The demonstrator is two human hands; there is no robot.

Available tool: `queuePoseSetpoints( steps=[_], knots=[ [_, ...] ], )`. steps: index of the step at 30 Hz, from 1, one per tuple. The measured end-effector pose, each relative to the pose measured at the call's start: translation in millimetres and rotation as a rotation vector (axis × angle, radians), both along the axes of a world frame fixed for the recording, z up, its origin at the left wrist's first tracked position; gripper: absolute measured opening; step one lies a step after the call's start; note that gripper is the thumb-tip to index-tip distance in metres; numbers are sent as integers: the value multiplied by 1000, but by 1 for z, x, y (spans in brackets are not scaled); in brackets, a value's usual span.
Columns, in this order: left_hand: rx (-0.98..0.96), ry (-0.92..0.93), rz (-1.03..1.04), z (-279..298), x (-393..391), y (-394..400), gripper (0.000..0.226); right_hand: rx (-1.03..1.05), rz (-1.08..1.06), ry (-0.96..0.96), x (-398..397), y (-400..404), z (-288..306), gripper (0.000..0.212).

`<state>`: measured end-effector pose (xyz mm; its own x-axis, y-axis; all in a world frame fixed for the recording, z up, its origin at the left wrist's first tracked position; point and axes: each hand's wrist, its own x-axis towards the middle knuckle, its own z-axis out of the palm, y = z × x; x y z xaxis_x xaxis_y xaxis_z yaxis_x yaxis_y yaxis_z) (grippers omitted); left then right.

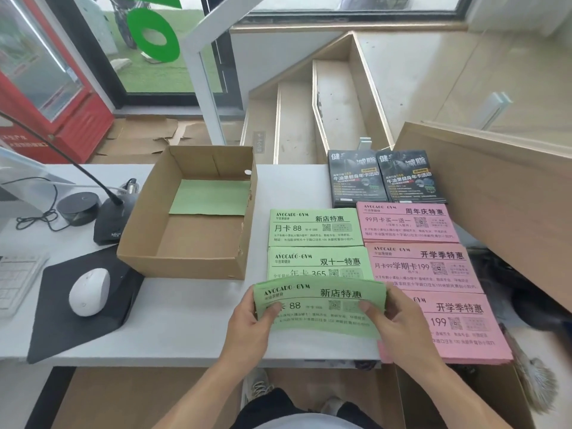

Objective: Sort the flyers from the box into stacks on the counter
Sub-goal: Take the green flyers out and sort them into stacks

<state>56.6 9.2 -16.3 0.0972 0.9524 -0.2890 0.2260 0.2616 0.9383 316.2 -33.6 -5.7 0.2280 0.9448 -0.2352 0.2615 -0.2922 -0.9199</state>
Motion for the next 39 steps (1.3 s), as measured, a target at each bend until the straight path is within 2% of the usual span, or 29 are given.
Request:
queuePoseSetpoints(
  steps=[3, 6, 9, 13, 18, 23, 26, 32, 39],
  knots=[
    [73, -3, 47, 18, 12, 43, 28, 27, -57, 54, 6, 42, 20, 24],
    [79, 162, 111, 17, 28, 105, 36, 1, -112, -18, 13, 104, 29, 38],
    [5, 359, 105, 15, 45, 147, 59, -67, -117, -139, 13, 158, 27, 55],
    [-65, 271, 112, 6, 57, 177, 69, -107, -134, -212, 10, 194, 13, 60],
    [-123, 356, 75, -3, 58, 176, 65, -99, -141, -347, 10, 198, -5, 60],
    [-66, 339, 33, -13, 55, 170, 69, -103, -97, -663, 14, 183, -19, 68],
    [-77, 328, -8, -15, 54, 163, 72, -83, -31, -839, 14, 172, -20, 62],
    [-127, 341, -77, -14, 56, 158, 74, -116, 375, -916, 8, 155, -36, 57],
    [-72, 372, -96, 5, 60, 150, 82, -136, 374, -945, 9, 149, -35, 60]
  ],
)
